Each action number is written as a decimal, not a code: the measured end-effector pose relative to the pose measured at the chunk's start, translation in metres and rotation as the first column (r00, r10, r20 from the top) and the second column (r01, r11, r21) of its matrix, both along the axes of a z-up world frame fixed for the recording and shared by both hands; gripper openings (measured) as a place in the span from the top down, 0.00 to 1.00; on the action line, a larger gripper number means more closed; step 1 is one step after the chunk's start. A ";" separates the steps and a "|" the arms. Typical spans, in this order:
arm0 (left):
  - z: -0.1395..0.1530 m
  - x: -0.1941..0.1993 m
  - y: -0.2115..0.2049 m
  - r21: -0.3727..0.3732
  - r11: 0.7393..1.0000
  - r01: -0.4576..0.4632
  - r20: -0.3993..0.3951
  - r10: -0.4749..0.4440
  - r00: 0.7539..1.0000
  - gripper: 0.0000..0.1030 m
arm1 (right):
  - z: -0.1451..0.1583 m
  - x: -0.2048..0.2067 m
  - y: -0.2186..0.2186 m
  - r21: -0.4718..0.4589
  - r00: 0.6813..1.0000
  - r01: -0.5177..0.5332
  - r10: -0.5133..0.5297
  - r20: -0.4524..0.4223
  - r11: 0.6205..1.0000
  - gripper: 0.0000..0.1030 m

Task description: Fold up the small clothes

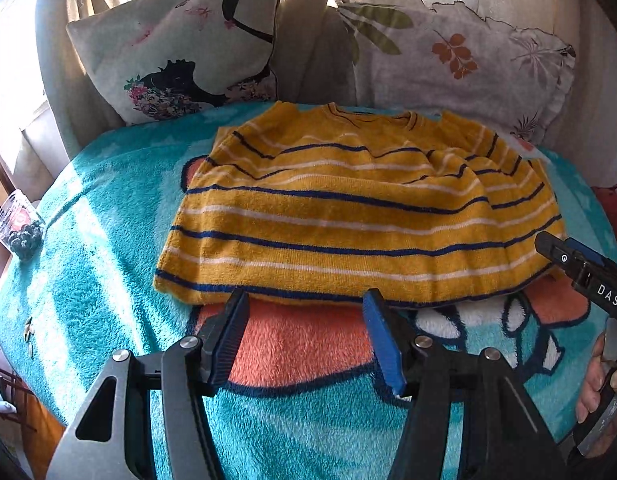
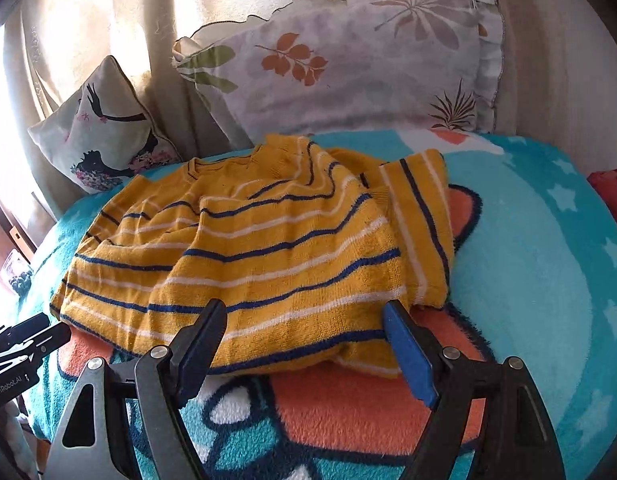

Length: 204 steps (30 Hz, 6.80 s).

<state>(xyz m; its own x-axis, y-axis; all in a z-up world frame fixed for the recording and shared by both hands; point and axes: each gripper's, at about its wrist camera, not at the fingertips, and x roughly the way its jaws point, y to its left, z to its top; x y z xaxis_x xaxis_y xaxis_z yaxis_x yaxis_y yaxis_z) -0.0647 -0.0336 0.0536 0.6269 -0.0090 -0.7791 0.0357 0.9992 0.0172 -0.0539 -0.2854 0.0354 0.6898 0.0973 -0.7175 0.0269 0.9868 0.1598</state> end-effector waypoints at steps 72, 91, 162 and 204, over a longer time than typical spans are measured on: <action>-0.015 -0.036 0.215 -0.290 0.887 -0.360 -0.028 0.368 0.929 0.38 | -0.037 0.060 0.346 -0.453 0.733 -0.653 0.658 -0.175 0.607 0.37; 0.018 -0.020 0.138 -0.231 0.952 -0.199 0.029 0.211 0.977 0.37 | 0.080 0.082 0.029 0.129 0.995 -0.046 0.034 0.098 0.991 0.92; -0.006 0.081 -0.055 -0.225 0.945 0.238 -0.072 -0.260 0.963 0.46 | 0.068 0.076 -0.039 0.222 0.989 -0.147 0.142 0.037 0.964 0.82; 0.055 -0.073 0.007 0.031 1.000 0.005 0.350 -0.015 0.937 0.06 | 0.051 -0.070 0.026 -0.062 1.000 -0.008 0.006 -0.028 0.998 0.41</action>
